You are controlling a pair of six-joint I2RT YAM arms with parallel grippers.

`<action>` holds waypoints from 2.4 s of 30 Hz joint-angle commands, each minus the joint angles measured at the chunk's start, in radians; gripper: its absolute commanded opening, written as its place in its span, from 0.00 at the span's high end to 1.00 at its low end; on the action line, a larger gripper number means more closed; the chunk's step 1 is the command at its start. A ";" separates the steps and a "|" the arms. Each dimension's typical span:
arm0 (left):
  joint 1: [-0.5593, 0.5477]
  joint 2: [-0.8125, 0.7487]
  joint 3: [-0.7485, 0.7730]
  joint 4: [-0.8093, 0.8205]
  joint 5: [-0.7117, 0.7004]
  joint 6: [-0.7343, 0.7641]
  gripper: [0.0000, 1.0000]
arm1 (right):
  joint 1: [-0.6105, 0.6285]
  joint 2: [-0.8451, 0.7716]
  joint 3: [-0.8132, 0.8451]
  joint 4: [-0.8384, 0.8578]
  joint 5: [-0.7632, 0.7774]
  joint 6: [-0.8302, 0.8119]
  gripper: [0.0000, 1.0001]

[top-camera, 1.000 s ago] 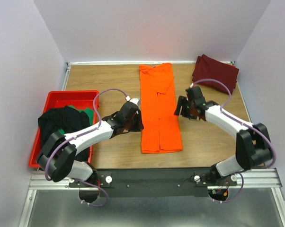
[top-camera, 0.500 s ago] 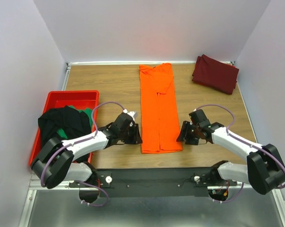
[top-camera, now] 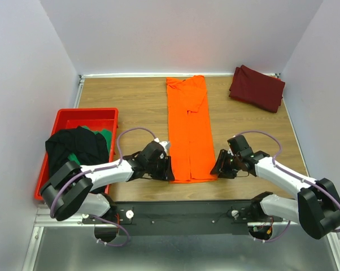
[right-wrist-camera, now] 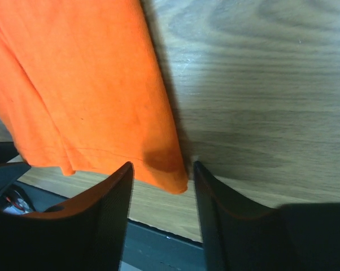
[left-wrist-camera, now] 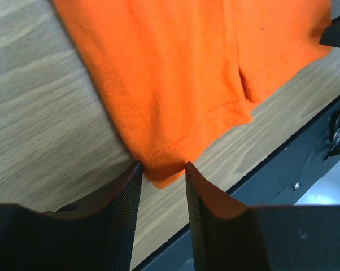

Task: Fold and stack the t-shirts
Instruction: Fold the tshirt

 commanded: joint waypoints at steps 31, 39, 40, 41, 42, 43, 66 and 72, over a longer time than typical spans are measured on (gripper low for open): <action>-0.048 0.039 0.028 -0.045 -0.031 -0.064 0.66 | 0.009 -0.001 -0.064 -0.041 -0.025 -0.007 0.59; -0.059 0.051 0.044 -0.037 -0.038 -0.062 0.81 | 0.009 -0.023 -0.064 -0.041 -0.036 -0.004 0.73; -0.060 0.052 0.048 -0.039 -0.040 -0.059 0.83 | 0.009 -0.020 -0.064 -0.041 -0.036 -0.007 0.75; -0.059 0.055 0.054 -0.043 -0.040 -0.053 0.91 | 0.009 -0.020 -0.060 -0.041 -0.040 -0.014 0.80; -0.059 0.059 0.057 -0.047 -0.040 -0.050 0.96 | 0.009 -0.020 -0.055 -0.042 -0.040 -0.018 0.84; -0.059 0.056 0.057 -0.048 -0.040 -0.047 1.00 | 0.009 -0.020 -0.055 -0.042 -0.043 -0.019 0.87; -0.180 -0.121 0.123 -0.220 -0.161 -0.019 1.00 | 0.198 -0.215 0.055 -0.187 0.116 0.064 0.99; -0.106 -0.043 0.243 -0.235 -0.229 0.077 1.00 | 0.198 -0.017 0.227 -0.167 0.324 -0.022 1.00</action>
